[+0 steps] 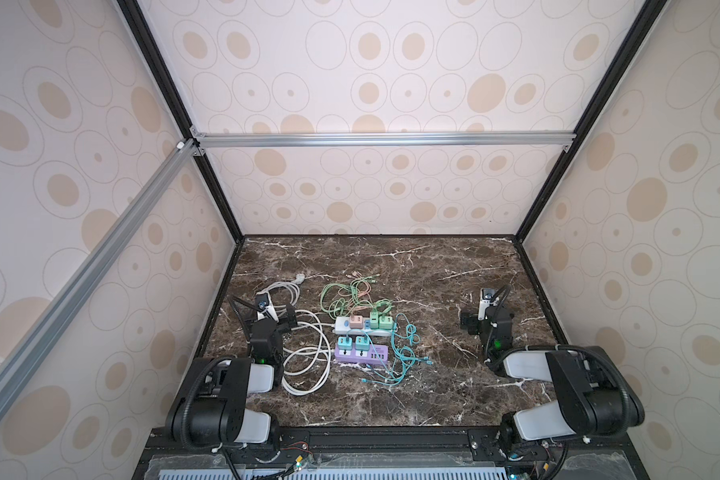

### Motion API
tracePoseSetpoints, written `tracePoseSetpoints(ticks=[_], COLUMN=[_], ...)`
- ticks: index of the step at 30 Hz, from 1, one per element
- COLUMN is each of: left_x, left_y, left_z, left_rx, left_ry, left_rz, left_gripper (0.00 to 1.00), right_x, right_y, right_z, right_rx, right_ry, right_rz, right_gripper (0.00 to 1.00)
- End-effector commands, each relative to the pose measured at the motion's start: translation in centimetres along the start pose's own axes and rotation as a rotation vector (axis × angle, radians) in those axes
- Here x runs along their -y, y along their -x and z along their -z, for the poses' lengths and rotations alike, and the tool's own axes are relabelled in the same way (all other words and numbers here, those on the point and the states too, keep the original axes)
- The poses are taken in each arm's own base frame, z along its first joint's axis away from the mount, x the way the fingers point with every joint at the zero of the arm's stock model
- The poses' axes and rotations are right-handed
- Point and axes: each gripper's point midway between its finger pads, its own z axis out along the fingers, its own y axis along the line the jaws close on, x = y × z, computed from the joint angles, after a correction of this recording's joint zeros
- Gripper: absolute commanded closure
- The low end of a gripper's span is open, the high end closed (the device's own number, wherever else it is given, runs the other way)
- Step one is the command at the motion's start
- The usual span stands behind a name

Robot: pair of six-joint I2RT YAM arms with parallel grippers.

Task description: Insert the plug

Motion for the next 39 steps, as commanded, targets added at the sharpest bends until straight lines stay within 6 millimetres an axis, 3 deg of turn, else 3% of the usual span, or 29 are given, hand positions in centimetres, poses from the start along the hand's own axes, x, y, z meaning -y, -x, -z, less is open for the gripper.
tracePoseSetpoints(ticks=[1,6,39], left_x=[0.8,1.3,1.8], left_y=[2.4,1.7,1.6], left_z=[0.7,-0.5,-0.9], left_rx=[0.160,0.091,0.088], left_ry=[-0.065,-0.081,-0.100], left_rz=[-0.012,-0.029,-0.042], left_gripper=[0.01,0.01,0.01], right_x=[-0.6,-0.4,-0.1], right_y=[2.7,2.3,2.1], right_z=[-0.6,-1.5,-1.6], right_rx=[0.117,0.048,0.021], right_ry=[0.032,0.063,0.078], right_rz=[-0.009,-0.043,-0.058], right_gripper=[0.00,0.00,0.00])
